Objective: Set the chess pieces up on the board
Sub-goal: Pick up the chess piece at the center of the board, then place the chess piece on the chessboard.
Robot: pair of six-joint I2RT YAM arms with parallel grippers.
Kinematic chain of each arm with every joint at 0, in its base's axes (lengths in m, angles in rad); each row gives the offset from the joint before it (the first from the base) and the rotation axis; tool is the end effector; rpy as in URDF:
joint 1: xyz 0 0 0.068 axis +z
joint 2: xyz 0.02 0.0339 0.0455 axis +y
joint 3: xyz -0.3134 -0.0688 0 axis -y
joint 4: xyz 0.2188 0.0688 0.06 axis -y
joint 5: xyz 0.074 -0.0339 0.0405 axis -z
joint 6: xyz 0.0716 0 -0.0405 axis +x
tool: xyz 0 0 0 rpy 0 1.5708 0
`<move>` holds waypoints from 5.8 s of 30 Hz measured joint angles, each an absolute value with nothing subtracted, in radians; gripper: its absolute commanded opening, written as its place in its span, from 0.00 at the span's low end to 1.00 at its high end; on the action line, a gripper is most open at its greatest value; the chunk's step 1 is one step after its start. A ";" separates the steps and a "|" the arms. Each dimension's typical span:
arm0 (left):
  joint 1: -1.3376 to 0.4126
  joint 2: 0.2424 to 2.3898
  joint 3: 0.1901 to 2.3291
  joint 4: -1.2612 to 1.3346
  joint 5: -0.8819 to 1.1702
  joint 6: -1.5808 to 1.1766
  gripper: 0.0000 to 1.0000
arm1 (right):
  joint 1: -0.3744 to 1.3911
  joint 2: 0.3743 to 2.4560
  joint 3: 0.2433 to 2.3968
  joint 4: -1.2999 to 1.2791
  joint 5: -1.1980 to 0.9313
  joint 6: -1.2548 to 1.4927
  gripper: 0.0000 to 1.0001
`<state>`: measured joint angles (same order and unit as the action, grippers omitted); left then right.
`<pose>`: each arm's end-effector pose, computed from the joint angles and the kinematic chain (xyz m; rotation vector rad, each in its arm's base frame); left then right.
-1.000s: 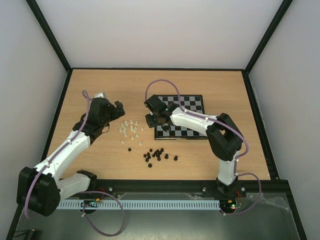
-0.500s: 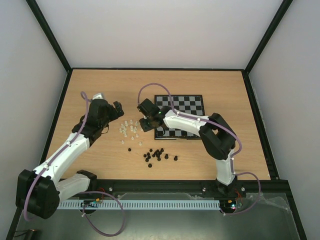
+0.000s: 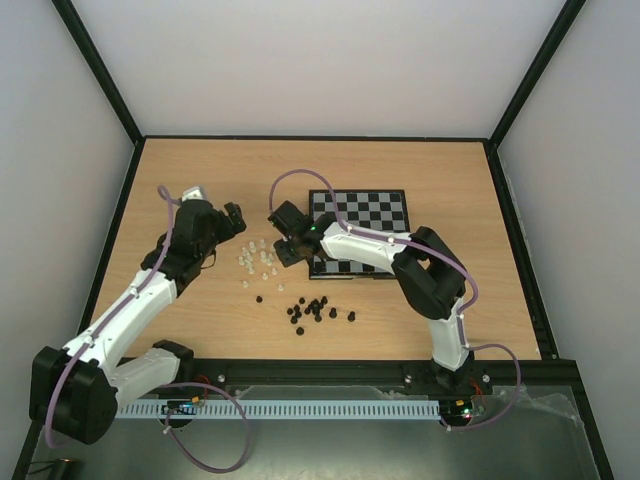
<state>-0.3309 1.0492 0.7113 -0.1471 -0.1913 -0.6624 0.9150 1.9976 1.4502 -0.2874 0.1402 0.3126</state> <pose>0.2104 -0.0579 0.3020 -0.4596 2.0211 -0.4204 0.2915 0.3625 0.2287 -0.6589 2.3432 0.4007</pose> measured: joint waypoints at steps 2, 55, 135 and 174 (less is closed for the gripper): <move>-0.331 1.043 0.707 -0.144 -0.190 -0.662 1.00 | 0.917 1.998 1.450 -0.287 0.143 0.313 0.38; -0.331 0.957 0.680 -0.138 -0.222 -0.662 0.99 | 0.919 1.996 1.436 -0.287 0.164 0.313 0.49; -0.331 0.949 0.673 -0.141 -0.229 -0.662 0.99 | 0.943 1.971 1.474 -0.350 0.251 0.299 0.04; -0.331 0.949 0.673 -0.141 -0.228 -0.662 1.00 | 0.854 1.846 1.248 -0.329 0.274 0.337 0.04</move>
